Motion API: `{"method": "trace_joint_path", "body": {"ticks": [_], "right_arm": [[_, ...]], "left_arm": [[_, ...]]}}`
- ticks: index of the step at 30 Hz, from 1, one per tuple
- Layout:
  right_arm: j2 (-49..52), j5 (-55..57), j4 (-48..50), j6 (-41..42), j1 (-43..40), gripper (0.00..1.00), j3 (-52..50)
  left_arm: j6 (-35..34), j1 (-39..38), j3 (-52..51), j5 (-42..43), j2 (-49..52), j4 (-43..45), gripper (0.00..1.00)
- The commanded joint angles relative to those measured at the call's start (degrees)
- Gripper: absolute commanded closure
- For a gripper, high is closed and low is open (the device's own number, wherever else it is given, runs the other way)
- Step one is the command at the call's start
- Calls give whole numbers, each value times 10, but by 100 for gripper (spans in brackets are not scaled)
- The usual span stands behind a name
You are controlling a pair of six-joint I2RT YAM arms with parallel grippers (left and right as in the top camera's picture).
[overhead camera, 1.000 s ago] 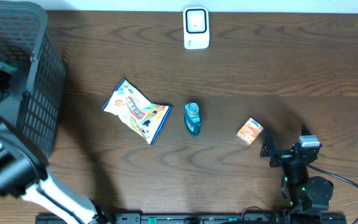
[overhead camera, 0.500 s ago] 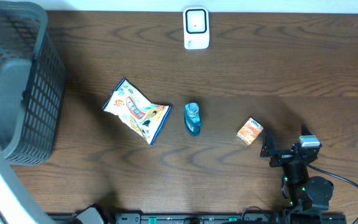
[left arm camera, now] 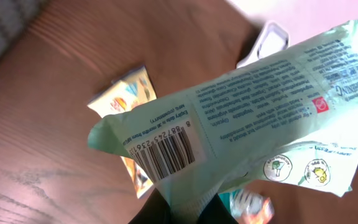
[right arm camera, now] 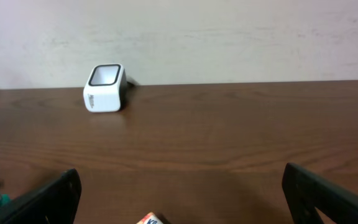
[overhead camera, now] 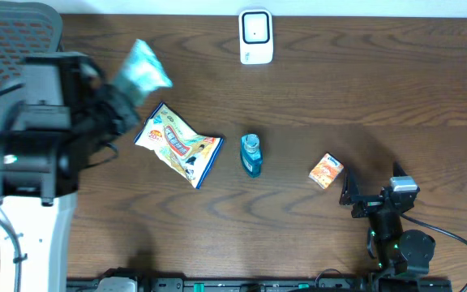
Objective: Scan the item barcode
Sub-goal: 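Carry the wipes pack out and drop it beside the teal bottle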
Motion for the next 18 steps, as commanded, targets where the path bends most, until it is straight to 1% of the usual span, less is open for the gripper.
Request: {"method": "trace_joint_path", "body": {"ticks": [1, 4, 12, 18], "right_arm": [[-2, 4, -3, 5, 4, 1, -1], [-2, 4, -2, 5, 4, 1, -1], [-2, 4, -3, 5, 4, 1, -1], [-2, 4, -3, 5, 4, 1, -1]], "left_arm": [[50, -54, -24, -14, -1, -12, 93], [66, -100, -66, -20, -1, -28, 93], [71, -155, -179, -23, -1, -26, 93], [78, -180, -268, -23, 4, 76, 93]]}}
